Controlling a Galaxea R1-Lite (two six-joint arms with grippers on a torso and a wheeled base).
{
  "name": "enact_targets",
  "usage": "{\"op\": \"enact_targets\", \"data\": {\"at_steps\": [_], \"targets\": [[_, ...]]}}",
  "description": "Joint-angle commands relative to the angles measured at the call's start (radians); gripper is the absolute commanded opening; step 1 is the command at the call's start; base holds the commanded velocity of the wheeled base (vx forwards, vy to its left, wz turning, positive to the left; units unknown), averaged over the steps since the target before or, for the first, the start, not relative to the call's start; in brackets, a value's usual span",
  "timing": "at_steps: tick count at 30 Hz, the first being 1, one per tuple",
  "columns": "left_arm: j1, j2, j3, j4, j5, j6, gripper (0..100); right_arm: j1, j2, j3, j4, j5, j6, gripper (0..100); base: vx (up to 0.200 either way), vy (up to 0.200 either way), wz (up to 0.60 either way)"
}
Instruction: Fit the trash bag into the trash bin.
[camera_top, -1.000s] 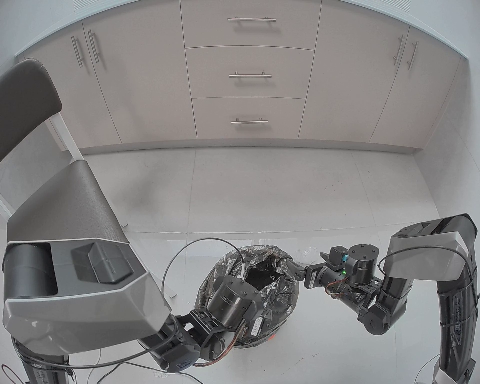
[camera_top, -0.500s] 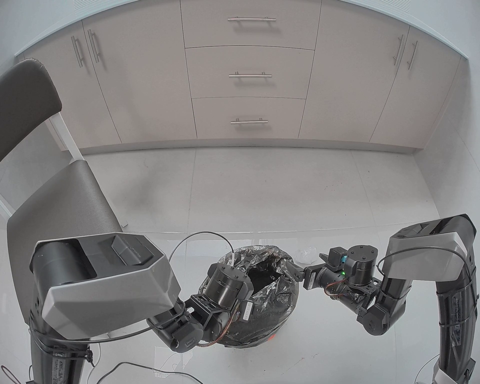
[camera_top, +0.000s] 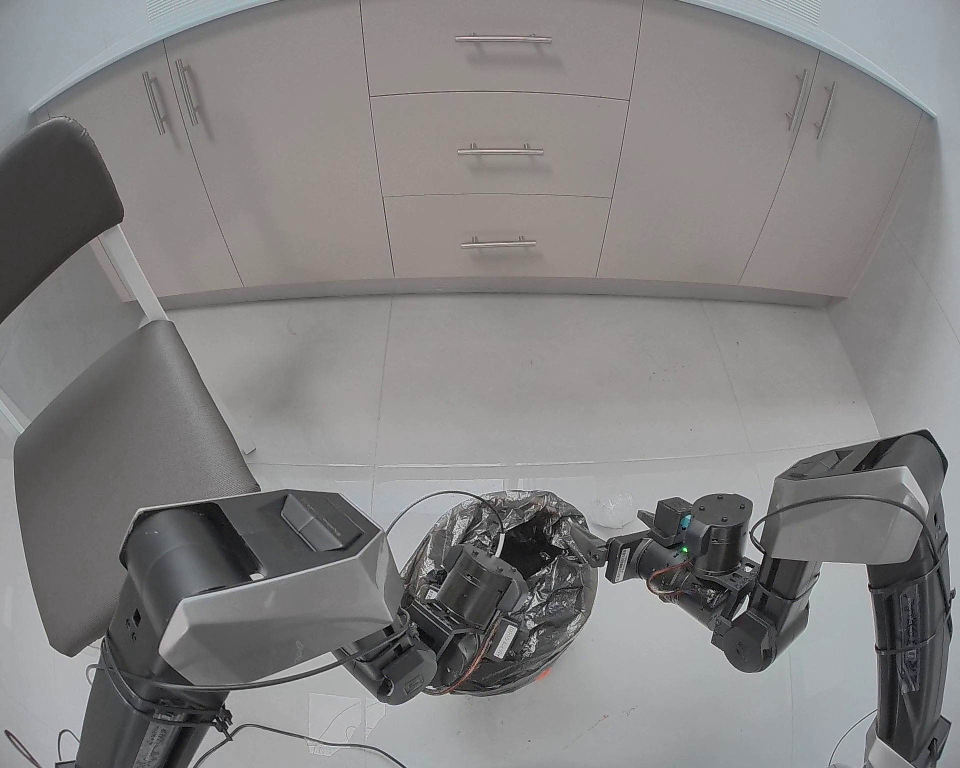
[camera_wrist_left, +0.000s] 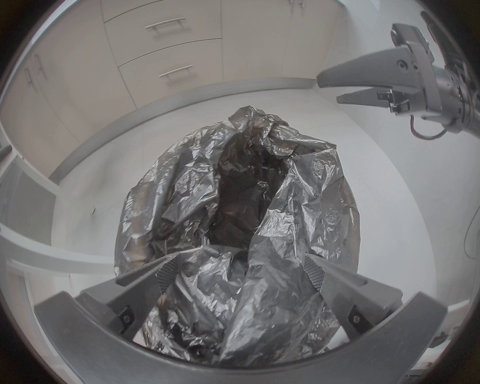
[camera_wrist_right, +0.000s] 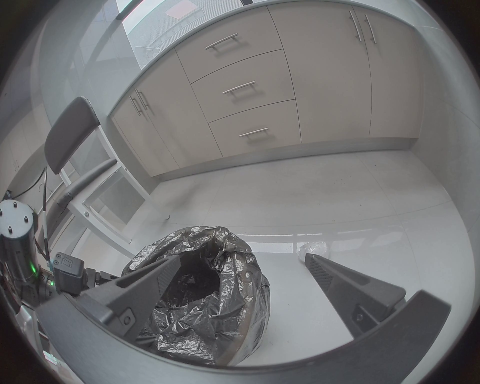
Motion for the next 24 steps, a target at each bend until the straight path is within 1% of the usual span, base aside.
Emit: {"op": "enact_targets", "data": {"at_steps": [1, 3, 9, 14, 16, 19, 22, 24], "targets": [[-0.001, 0.043, -0.042, 0.007, 0.001, 0.029, 100, 0.000, 0.009, -0.002, -0.018, 0.001, -0.001, 100, 0.000, 0.000, 0.00], [-0.004, 0.043, -0.048, 0.014, 0.001, 0.039, 100, -0.001, 0.009, -0.002, -0.018, 0.001, -0.001, 100, 0.000, 0.000, 0.00], [-0.016, 0.043, -0.093, 0.093, 0.001, 0.055, 100, -0.001, 0.009, -0.002, -0.018, 0.001, -0.001, 100, 0.000, 0.000, 0.00], [-0.016, 0.053, -0.192, 0.245, -0.004, 0.055, 100, 0.000, 0.001, 0.001, -0.018, 0.000, 0.001, 100, 0.000, 0.000, 0.00], [-0.016, 0.053, -0.208, 0.266, -0.005, 0.055, 100, 0.000, 0.001, 0.001, -0.018, 0.000, 0.001, 100, 0.000, 0.000, 0.00], [-0.021, 0.063, -0.275, 0.369, -0.063, 0.052, 100, 0.000, 0.002, 0.001, -0.018, 0.000, -0.001, 100, 0.000, 0.000, 0.00], [-0.027, 0.074, -0.335, 0.442, -0.074, 0.049, 100, 0.000, 0.001, 0.002, -0.018, 0.000, 0.001, 100, 0.000, 0.000, 0.00], [-0.027, 0.083, -0.358, 0.462, -0.074, 0.049, 100, 0.000, 0.001, 0.002, -0.018, 0.000, 0.001, 100, 0.000, 0.000, 0.00]]}}
